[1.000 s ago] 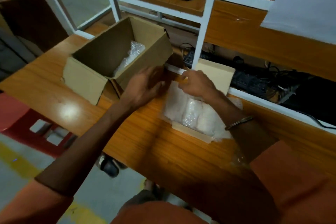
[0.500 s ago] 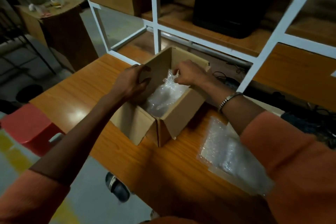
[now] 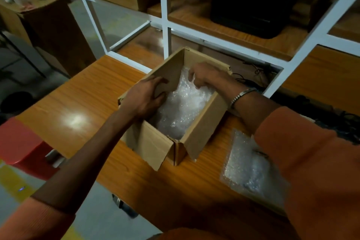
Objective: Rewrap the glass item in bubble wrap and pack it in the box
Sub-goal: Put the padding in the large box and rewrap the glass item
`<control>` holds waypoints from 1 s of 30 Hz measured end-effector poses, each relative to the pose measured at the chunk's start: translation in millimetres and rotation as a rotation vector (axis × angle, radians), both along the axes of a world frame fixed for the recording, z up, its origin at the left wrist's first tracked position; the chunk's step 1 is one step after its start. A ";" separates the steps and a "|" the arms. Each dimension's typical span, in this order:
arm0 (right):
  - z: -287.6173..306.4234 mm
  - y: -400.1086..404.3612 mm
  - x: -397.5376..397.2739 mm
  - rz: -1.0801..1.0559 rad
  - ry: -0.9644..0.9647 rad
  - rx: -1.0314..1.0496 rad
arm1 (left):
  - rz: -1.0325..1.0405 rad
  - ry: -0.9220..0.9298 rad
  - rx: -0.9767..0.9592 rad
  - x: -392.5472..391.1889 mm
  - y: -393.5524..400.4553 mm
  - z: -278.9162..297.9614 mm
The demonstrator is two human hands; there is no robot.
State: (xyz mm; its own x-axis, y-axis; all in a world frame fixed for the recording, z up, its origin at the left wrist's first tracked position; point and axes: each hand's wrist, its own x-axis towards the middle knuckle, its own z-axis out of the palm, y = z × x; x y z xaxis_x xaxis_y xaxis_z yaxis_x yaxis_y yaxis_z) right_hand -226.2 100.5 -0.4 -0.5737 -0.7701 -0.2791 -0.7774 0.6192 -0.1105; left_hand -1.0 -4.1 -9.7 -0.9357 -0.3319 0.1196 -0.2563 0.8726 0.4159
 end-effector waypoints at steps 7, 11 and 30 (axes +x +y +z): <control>44.5 33.0 -9.7 0.068 -0.090 -0.442 | 0.152 0.034 0.331 -21.4 44.9 6.7; 65.0 57.5 -6.3 0.046 -0.244 -0.547 | 0.113 0.029 0.243 -38.7 65.5 4.4; 23.8 81.9 1.5 0.083 -0.027 -0.539 | 0.269 0.792 0.859 11.4 58.1 52.0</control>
